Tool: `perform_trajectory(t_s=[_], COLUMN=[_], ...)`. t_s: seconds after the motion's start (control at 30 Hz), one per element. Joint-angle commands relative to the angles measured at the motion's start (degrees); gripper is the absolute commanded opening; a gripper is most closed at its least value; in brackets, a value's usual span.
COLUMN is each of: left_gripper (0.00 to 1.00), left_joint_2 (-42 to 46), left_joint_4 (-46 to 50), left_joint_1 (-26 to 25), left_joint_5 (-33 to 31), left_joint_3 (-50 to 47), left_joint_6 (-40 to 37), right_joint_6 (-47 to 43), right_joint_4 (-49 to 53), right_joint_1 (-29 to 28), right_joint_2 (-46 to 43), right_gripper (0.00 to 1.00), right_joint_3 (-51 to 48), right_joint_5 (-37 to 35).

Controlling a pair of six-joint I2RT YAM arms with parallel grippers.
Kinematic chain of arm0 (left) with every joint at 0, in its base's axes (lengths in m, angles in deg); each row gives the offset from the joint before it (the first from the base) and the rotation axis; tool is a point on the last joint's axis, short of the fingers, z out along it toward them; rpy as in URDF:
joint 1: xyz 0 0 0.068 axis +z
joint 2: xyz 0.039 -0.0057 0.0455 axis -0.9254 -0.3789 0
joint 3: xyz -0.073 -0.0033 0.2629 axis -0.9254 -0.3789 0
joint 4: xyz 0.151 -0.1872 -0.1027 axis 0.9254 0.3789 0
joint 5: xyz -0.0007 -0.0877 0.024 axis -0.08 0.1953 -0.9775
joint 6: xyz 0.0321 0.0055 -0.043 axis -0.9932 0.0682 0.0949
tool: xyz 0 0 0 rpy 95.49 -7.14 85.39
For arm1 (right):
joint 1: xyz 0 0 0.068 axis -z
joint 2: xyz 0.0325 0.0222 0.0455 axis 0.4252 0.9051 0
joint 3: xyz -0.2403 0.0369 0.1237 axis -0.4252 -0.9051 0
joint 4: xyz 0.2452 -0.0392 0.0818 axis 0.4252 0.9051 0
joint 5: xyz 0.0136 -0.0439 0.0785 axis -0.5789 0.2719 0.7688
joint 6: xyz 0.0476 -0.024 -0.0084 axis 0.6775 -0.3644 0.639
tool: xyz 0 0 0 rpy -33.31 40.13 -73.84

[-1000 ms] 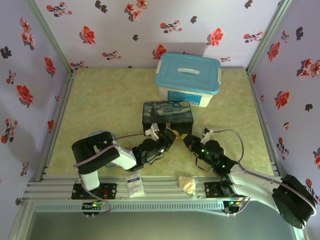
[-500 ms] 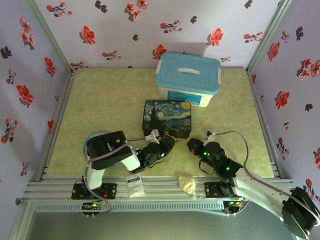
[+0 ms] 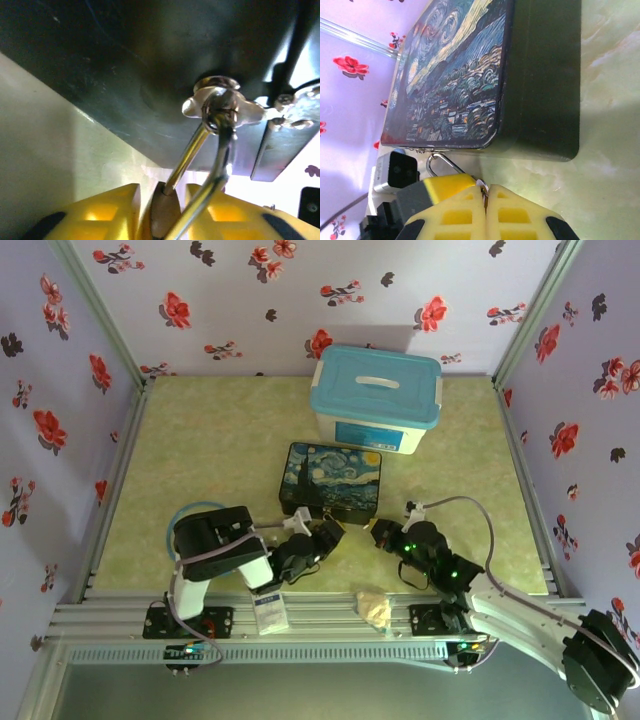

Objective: Unlock the padlock with the key

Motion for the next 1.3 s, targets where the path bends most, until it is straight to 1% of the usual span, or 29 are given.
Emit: perform_trajectory(t_s=[0.0, 0.07, 0.13, 0.2, 0.27, 0.4, 0.47, 0.57, 0.6, 0.67, 0.7, 0.73, 0.8, 0.83, 0.97, 1.07, 1.13, 1.17, 1.27], left_gripper=[0.35, 0.38, 0.46, 0.55, 0.60, 0.69, 0.72, 0.69, 0.66, 0.60, 0.56, 0.51, 0.37, 0.35, 0.34, 0.33, 0.40, 0.42, 0.44], left_joint_2=[1.99, 2.66, 5.12, 9.83, 15.26, 22.66, 25.69, 31.74, 33.21, 34.62, 35.13, 35.41, 35.47, 35.39, 34.59, 34.20, 34.21, 33.99, 33.50], left_joint_4=[8.61, 8.40, 10.34, 17.78, 25.28, 30.27, 32.10, 37.32, 37.40, 35.70, 35.61, 35.06, 32.83, 31.44, 31.21, 32.36, 33.54, 33.47, 32.17], left_joint_1=[-0.34, -0.30, -0.64, -0.89, -0.86, -0.88, -0.96, -2.35, -2.96, -3.80, -4.17, -4.83, -5.49, -6.05, -7.81, -8.09, -8.00, -7.76, -6.66], left_joint_5=[-1.68, -2.01, -3.48, -5.12, -6.57, -9.50, -11.04, -13.34, -12.69, -9.36, -7.37, -6.22, -4.63, -4.41, -3.17, -3.49, -4.32, -4.44, -4.00], left_joint_3=[-1.94, -2.47, -3.08, -2.75, -2.06, -3.79, -4.66, -3.02, -1.90, 0.71, 2.17, 3.27, 4.35, 4.61, 7.72, 8.66, 8.86, 8.73, 8.13], left_joint_6=[-2.55, -3.21, -4.88, -6.77, -8.51, -10.49, -12.01, -18.31, -21.70, -27.95, -29.79, -31.13, -31.93, -31.86, -32.82, -31.68, -30.75, -30.36, -29.02], right_joint_6=[-2.79, -3.40, -3.81, -3.47, -3.63, -4.67, -4.76, -4.32, -3.41, -0.49, 0.76, 2.15, 4.66, 5.90, 7.24, 8.25, 8.52, 8.66, 9.18], right_joint_4=[2.03, 1.76, 0.47, -1.11, -0.93, 1.27, 1.43, 0.49, -0.77, -4.58, -6.31, -7.28, -10.27, -11.28, -10.79, -12.29, -14.06, -14.35, -15.54], right_joint_1=[-0.12, -0.11, -0.16, 0.01, 0.06, 0.02, 0.01, 0.01, 0.06, 0.07, 0.01, 0.06, -0.14, -0.39, -1.86, -2.00, -2.04, -2.12, -2.41], right_joint_2=[-0.04, -0.07, -0.37, -0.97, -1.44, -1.71, -1.69, -1.71, -1.69, -1.61, -1.54, -1.68, -2.24, -2.83, -4.57, -5.35, -5.39, -5.24, -5.38], right_gripper=[0.00, 0.00, 0.00, 0.00, 0.00, 0.00, 0.00, 0.00, 0.00, 0.00, 0.00, 0.00, 0.00, 0.00, 0.00, 0.00, 0.00, 0.00, 0.00], right_joint_3=[2.75, 2.97, 2.89, 2.49, 2.70, 3.66, 3.88, 4.37, 4.14, 3.48, 3.36, 3.53, 3.28, 3.27, 3.98, 3.21, 2.83, 2.83, 2.55], right_joint_5=[0.07, 0.68, 1.83, 2.34, 2.34, 1.84, 1.59, 1.83, 1.98, 2.40, 2.65, 2.69, 2.78, 2.56, 0.98, 0.33, 0.90, 1.19, 1.55])
